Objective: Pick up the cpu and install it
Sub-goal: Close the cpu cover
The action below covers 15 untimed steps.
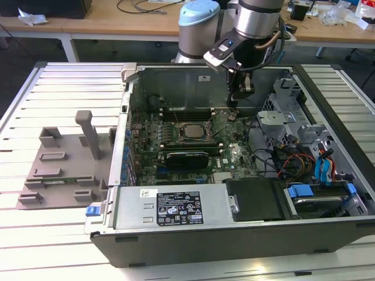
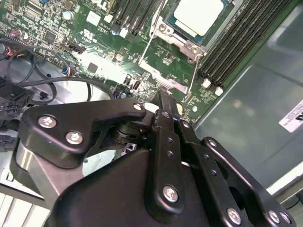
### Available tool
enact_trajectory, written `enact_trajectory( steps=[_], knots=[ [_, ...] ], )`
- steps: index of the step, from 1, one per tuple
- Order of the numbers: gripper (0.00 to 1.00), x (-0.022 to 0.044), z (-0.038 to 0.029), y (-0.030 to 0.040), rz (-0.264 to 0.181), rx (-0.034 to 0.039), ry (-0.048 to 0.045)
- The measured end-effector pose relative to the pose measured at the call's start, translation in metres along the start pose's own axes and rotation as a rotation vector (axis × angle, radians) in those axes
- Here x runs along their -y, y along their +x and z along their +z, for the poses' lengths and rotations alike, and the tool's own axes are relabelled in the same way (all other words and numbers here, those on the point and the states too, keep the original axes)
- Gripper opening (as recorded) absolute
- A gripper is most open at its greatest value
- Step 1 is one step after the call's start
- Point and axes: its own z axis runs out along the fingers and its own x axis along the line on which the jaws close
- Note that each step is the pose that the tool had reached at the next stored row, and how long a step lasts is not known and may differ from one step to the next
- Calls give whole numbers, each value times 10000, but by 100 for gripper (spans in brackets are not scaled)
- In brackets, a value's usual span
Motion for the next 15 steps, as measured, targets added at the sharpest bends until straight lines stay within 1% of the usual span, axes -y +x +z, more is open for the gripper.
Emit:
enact_trajectory(
  steps=[1,5,8,9,10,12,15],
  knots=[
    [11,-8,23,0,0,1,6],
    [11,-42,80,0,1,-1,19],
    [11,-131,147,1,-1,-2,46],
    [11,-143,168,1,-1,-2,50],
    [11,-155,199,1,-2,-1,55],
    [11,-170,285,3,0,-3,64],
    [11,-174,372,5,-2,-2,65]
  ],
)
